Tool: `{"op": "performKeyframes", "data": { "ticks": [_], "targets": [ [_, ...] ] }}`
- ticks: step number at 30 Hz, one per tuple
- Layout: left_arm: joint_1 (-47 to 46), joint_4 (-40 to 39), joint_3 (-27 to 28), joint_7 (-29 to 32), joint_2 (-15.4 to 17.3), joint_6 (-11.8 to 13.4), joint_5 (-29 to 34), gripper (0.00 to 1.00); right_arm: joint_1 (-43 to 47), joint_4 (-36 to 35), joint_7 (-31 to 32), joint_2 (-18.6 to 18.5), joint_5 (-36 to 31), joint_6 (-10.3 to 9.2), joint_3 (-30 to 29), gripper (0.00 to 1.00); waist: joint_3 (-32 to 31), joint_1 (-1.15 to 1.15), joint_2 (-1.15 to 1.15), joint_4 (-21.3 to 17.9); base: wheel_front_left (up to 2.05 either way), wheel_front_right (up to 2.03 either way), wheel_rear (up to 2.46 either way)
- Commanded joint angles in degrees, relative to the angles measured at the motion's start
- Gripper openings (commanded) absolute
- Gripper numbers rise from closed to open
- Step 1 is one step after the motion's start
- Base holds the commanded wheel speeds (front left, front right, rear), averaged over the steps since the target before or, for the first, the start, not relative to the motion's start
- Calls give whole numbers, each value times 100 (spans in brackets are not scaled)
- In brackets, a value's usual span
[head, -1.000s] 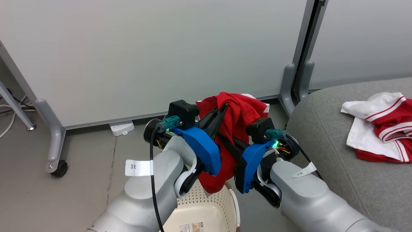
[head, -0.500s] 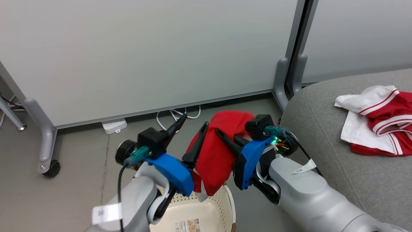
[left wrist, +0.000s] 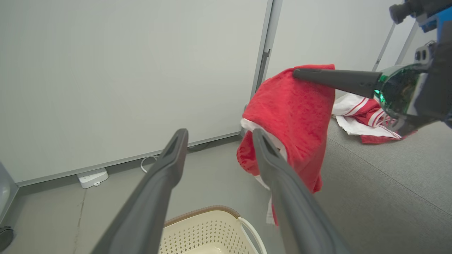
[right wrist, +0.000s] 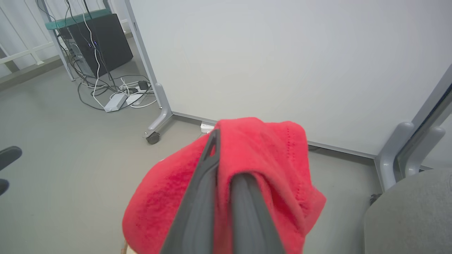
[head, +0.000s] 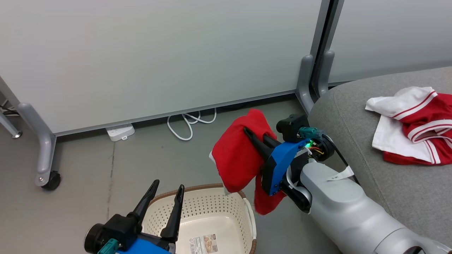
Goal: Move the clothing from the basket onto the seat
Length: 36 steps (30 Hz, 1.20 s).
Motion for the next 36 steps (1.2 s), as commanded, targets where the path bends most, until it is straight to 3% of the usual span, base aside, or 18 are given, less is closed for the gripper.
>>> {"op": "performKeyframes", "data": {
  "ticks": [1, 8, 16, 27, 36],
  "targets": [
    [33, -23, 124, -13, -61, -63, 111, 100, -95, -8, -29, 3, -69, 1, -75, 0, 9, 0, 0, -13, 0, 0, 0],
    [115, -3, 526, -14, -406, -279, 510, 100, -13, -210, -30, 2, -277, 1, -340, 0, 93, 0, 0, -386, 0, 0, 0],
    [126, -34, 774, -13, -603, -370, 761, 100, -17, -525, -29, 3, -566, 1, -546, 0, 304, 0, 0, -1373, 0, 0, 0],
    [-50, -79, 791, -14, -501, -391, 871, 100, 25, -779, -28, 5, -905, 1, -1001, 0, 624, 0, 0, -2618, 0, 0, 0],
    [-387, 36, 451, -14, -316, -377, 785, 100, 220, -829, -29, 11, -1272, 2, -1652, 0, 879, 0, 0, -2770, 0, 0, 0]
  ]
}}
